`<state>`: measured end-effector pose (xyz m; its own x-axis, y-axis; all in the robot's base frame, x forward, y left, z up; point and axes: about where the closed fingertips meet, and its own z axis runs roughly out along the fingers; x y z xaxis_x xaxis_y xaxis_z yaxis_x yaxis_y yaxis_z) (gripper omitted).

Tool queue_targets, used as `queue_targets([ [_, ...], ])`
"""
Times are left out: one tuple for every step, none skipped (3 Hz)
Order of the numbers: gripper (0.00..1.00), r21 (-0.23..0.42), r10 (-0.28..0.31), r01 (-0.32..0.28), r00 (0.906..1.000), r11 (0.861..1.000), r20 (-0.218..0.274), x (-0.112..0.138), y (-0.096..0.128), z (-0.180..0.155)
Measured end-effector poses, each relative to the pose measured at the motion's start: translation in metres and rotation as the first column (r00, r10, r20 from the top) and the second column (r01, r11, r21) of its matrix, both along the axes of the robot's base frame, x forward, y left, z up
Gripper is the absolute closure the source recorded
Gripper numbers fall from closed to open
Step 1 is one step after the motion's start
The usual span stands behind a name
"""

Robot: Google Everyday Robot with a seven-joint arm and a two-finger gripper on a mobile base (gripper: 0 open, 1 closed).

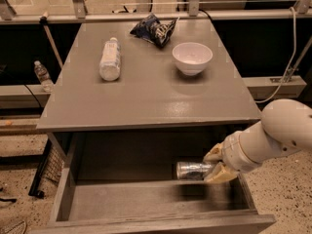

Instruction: Pick redbull can from top drawer and place on counter

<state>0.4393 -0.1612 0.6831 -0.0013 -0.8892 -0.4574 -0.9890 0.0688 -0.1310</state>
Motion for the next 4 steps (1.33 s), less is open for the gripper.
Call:
queue_targets([
  [1.00, -0.024, 0.017, -0.016, 0.9993, 1.000, 0.034, -0.001, 0.000, 0.020],
  [1.00, -0.057, 0.040, -0.036, 0.9955, 0.998, 0.085, -0.003, -0.001, 0.048],
  [1.00, -0.084, 0.065, -0.055, 0.9895, 0.995, 0.129, 0.001, -0.002, 0.072],
  [1.00, -0.104, 0.083, -0.066, 0.9827, 0.992, 0.166, 0.008, -0.005, 0.092],
])
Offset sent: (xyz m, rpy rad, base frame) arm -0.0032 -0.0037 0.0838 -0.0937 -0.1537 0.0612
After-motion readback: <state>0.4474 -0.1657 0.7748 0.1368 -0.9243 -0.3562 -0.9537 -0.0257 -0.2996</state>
